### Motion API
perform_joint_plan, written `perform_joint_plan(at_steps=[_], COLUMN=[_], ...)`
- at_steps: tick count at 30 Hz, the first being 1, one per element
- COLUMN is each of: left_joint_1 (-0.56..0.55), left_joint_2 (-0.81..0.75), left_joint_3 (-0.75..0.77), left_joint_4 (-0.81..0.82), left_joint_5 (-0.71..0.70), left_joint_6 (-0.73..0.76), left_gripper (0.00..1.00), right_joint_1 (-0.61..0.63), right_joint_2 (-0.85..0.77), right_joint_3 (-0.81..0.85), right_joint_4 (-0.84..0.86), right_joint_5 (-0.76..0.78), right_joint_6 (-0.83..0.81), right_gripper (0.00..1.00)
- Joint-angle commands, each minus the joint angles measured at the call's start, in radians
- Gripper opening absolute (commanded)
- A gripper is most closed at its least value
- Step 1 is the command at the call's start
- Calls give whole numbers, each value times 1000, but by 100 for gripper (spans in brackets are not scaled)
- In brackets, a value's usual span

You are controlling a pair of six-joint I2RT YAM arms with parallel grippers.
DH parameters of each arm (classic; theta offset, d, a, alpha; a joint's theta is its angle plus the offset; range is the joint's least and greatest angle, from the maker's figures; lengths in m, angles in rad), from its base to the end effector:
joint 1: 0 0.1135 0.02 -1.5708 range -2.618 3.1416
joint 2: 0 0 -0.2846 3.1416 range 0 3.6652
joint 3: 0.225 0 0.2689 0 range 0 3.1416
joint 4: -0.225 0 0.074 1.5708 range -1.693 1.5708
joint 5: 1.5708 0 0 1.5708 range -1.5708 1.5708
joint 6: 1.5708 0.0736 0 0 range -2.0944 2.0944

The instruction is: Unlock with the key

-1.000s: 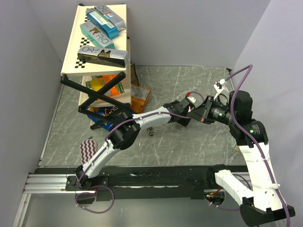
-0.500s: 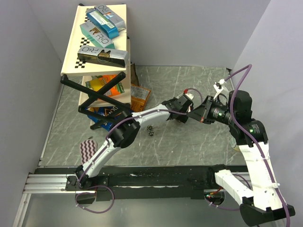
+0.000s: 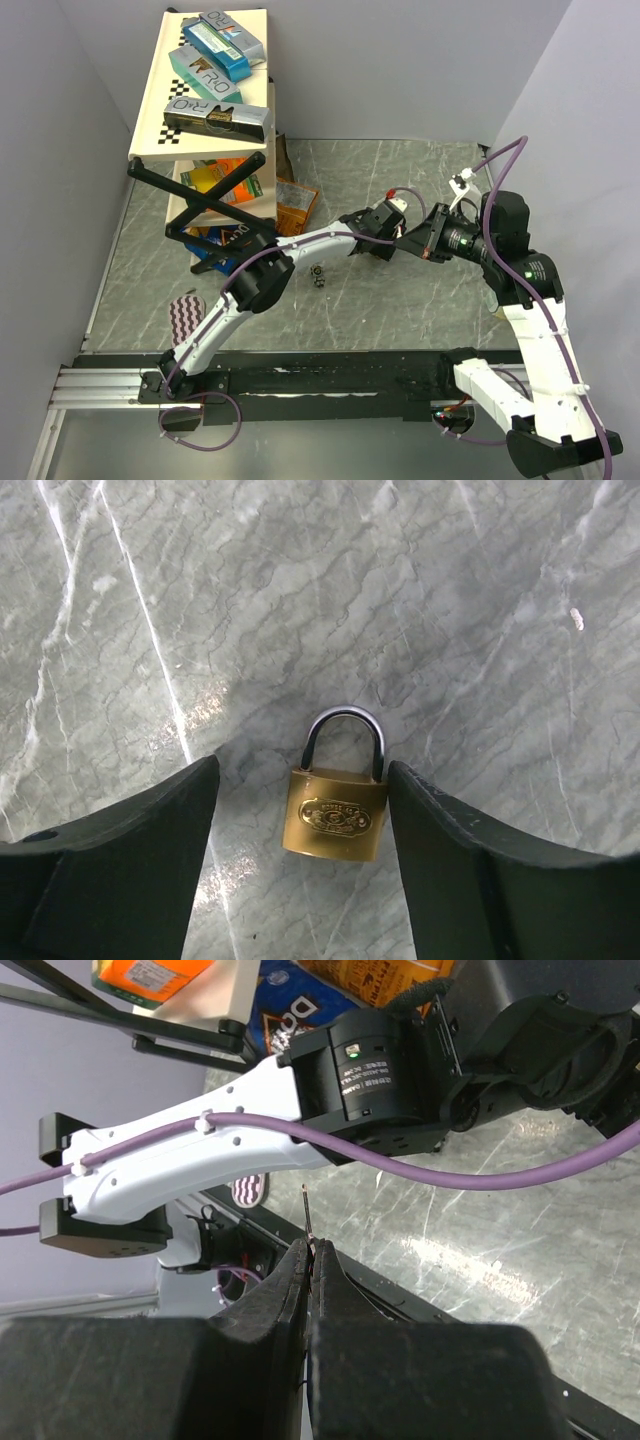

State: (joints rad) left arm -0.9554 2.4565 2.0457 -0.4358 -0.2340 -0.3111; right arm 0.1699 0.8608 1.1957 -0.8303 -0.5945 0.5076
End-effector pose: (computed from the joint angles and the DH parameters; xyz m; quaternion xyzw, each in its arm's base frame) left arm 0.3609 -0.4810 0.1348 0.2548 0.8941 -0.1202 0.3482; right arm 0.1715 0.0712 0.4080 -0.0099 0.8348 0.4000 0.3783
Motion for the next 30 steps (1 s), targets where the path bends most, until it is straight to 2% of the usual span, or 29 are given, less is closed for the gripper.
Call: perform_joint_plan(at_steps=[1, 15, 21, 26, 30], left_joint_1=[-20, -31, -31, -32, -32], left_joint_2=[29, -17, 16, 44, 59], left_joint_3=[-56, -150, -116, -82, -74], left_joint_4=[-172, -120, -139, -144, -150], left_joint_5=[38, 102, 87, 87, 84], left_joint_6=[-29, 17, 33, 40, 29], left_gripper=[72, 75, 65, 63, 55], right_joint_1=[-4, -4, -4, -4, -4], right_joint_2=[1, 1, -3, 0, 1], right_joint_3=[-5, -8, -12, -7, -5], right_joint_4=[14, 13, 11, 5, 3], right_joint_5=[-8, -4, -4, -2, -2], right_joint_6=[6, 3, 3, -1, -3], right_gripper=[0, 0, 0, 0, 0])
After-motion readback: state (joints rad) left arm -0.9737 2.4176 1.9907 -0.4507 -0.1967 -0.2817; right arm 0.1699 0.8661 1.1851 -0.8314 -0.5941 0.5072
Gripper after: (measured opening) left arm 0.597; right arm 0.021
